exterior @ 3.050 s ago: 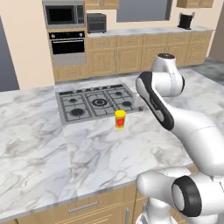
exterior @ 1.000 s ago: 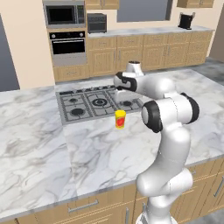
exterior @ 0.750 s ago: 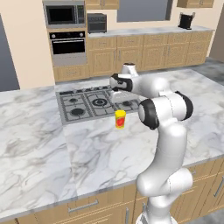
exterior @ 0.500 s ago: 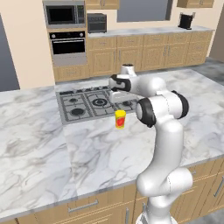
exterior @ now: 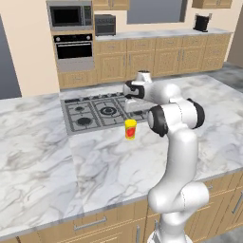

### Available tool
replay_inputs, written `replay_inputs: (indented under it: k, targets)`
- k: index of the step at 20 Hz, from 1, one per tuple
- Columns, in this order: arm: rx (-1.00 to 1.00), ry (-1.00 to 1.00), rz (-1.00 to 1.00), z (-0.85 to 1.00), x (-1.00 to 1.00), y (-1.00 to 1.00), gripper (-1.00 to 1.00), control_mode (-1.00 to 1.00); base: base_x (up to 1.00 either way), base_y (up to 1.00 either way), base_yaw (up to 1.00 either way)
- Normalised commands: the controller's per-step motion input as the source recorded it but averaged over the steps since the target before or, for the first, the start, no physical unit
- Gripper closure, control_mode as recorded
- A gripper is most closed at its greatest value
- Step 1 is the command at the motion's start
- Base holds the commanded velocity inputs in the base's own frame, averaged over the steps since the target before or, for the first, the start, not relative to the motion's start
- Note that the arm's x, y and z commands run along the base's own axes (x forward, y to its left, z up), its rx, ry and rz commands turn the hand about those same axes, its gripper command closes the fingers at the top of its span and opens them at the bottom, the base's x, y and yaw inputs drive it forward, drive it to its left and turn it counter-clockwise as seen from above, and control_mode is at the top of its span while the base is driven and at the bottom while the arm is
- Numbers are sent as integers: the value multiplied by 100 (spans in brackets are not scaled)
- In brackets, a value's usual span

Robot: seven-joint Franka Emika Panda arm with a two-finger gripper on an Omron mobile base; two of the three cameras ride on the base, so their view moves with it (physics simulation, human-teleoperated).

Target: Pick the cup and bowl from the counter and place them on the counter next to the sink.

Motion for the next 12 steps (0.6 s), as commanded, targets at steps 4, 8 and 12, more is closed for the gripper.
replay_inputs:
  k: [4,8,12]
  targets:
    - [1,0,0,0,-46,8,-100,-100,0,0,0]
    - [1,0,0,0,-44,13,-100,-100,0,0,0]
    - [0,-2,0,0,-4,7,-100,-100,0,0,0]
